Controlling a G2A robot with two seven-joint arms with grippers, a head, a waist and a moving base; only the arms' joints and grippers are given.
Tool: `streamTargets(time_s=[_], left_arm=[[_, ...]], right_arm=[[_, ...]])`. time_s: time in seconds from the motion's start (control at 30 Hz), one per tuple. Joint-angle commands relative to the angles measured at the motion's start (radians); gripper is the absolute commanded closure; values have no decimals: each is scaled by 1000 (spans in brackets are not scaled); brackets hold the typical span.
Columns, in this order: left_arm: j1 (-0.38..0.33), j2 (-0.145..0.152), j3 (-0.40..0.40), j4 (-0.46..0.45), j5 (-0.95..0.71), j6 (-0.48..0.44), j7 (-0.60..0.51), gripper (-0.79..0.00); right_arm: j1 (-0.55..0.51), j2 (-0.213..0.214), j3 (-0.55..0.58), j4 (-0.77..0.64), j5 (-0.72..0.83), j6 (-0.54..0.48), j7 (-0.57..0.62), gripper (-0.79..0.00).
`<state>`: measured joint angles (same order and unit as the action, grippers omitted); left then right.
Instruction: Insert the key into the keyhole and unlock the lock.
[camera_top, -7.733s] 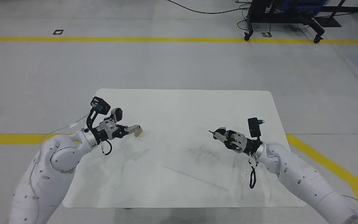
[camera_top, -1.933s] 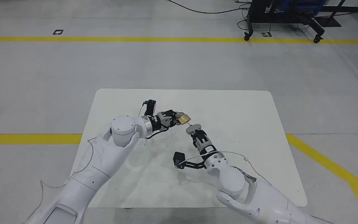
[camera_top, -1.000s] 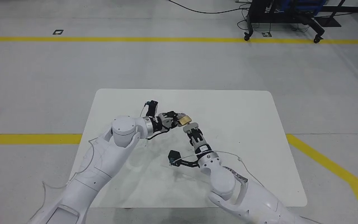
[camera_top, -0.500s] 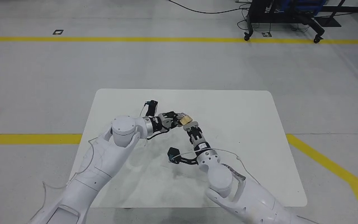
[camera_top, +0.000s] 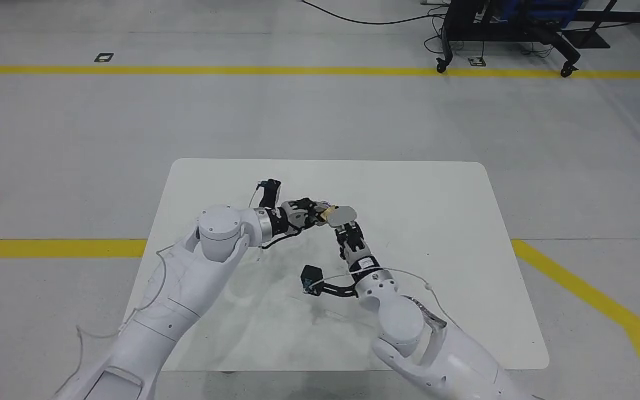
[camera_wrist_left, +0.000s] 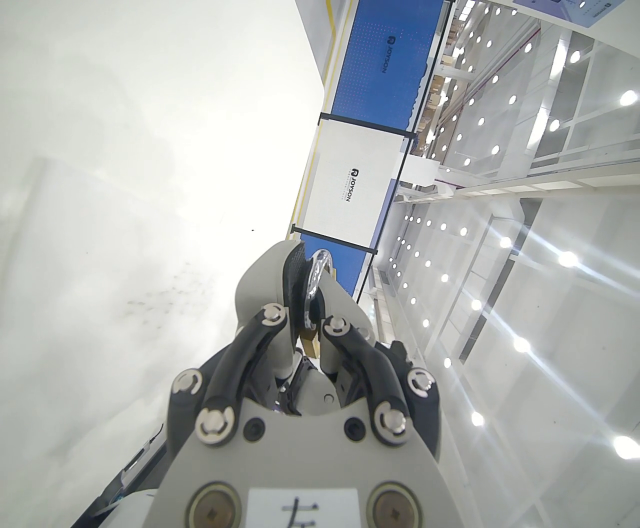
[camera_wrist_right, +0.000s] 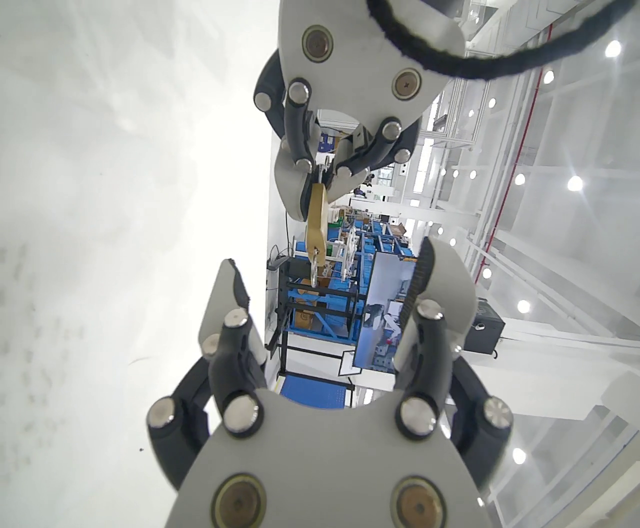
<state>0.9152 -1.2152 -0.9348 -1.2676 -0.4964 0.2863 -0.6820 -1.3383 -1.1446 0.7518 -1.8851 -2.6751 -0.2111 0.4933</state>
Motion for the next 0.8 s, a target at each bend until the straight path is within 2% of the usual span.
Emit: streamTargets(time_s=[0.0,0.03,0.1,0.13,0.17,0.2,0.23,0.3,0.37,0.43,0.5,0.77], left_arm=[[1,0,-4,0,2,-3,2,0],[1,0,-8,0,3,-6,2,0],[3,1,-17,0,4,-17,4,0],[4,2,-23,-1,3,-23,4,0],[7,3,-29,-2,3,-28,4,0],[9,4,-35,-4,4,-33,3,0],[11,5,-40,-6,7,-40,1,0],[17,7,-50,-11,11,-54,1,0],[23,8,-57,-16,17,-62,-2,0],[27,9,-61,-19,25,-68,-5,0],[29,10,-63,-20,35,-75,-8,0],[31,8,-62,-18,42,-79,-6,0]], right_arm=[[-19,5,32,-15,50,13,-58,-785],[-34,10,59,-25,87,23,-101,-779],[-70,24,125,-44,170,39,-209,-677],[-93,32,164,-54,223,44,-271,-533],[-116,40,208,-59,267,43,-330,-326],[-141,49,253,-64,319,37,-389,-200],[-166,57,297,-62,366,16,-437,0],[-196,74,375,-52,447,-97,-528,0],[-205,87,442,-45,491,-204,-572,0],[-208,98,480,-37,526,-322,-631,0],[-207,104,521,-12,604,-397,-684,0],[-207,104,525,-10,619,-403,-688,0]])
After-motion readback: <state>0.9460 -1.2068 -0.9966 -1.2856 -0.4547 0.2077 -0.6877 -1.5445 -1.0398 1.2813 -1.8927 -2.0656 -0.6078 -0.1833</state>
